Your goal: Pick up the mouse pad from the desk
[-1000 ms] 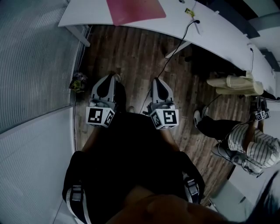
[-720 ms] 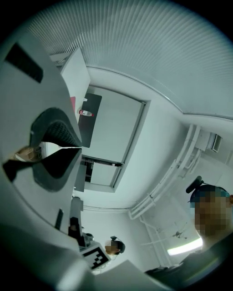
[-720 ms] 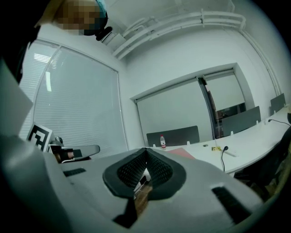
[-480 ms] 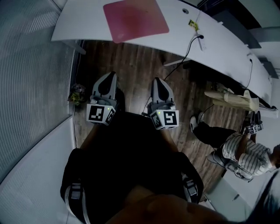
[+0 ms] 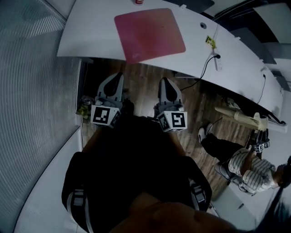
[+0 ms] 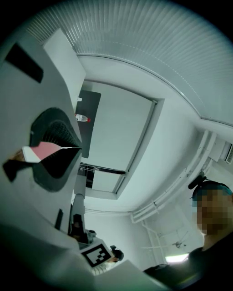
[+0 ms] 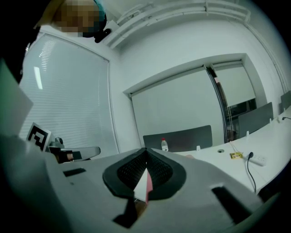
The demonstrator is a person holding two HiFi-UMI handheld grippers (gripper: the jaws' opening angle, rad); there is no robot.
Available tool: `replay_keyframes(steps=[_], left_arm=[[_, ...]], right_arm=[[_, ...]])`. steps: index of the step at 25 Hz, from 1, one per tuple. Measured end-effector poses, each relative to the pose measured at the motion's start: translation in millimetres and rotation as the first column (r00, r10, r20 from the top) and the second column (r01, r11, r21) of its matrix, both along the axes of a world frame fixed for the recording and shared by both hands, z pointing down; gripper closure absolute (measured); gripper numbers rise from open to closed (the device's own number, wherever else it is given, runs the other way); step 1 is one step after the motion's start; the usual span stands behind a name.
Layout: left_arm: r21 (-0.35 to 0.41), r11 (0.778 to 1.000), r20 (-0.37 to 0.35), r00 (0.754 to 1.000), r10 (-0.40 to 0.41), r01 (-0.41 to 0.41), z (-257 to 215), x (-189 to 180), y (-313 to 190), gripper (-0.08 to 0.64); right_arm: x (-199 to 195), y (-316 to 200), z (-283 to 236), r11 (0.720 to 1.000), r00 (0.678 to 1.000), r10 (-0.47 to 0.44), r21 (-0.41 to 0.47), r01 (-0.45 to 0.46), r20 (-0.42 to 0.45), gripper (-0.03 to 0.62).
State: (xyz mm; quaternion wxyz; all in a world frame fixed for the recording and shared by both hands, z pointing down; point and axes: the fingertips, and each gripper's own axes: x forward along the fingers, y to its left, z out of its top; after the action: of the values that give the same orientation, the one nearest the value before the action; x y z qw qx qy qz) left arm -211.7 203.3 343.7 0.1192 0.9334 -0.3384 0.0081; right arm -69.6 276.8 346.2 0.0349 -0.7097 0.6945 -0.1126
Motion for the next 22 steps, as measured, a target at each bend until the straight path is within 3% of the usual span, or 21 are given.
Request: replay_keyframes(steps=[11, 22], left_arm=[[-0.022, 0.999, -0.016, 0.999, -0.044, 0.043, 3.1, 0.6, -57.1, 0.549], [-0.014, 0.988, 0.004, 0.989, -0.151, 0.151, 14.1, 35.2, -113.0, 0.549]], right_arm=[[9.4, -61.4, 8.1, 0.999, 1.000, -0.028, -0.032, 0.028, 0.004, 0.592], [60.6, -133.9, 18.2, 0.991, 0.992, -0.127, -0.031, 0.127, -0.012, 0.592]])
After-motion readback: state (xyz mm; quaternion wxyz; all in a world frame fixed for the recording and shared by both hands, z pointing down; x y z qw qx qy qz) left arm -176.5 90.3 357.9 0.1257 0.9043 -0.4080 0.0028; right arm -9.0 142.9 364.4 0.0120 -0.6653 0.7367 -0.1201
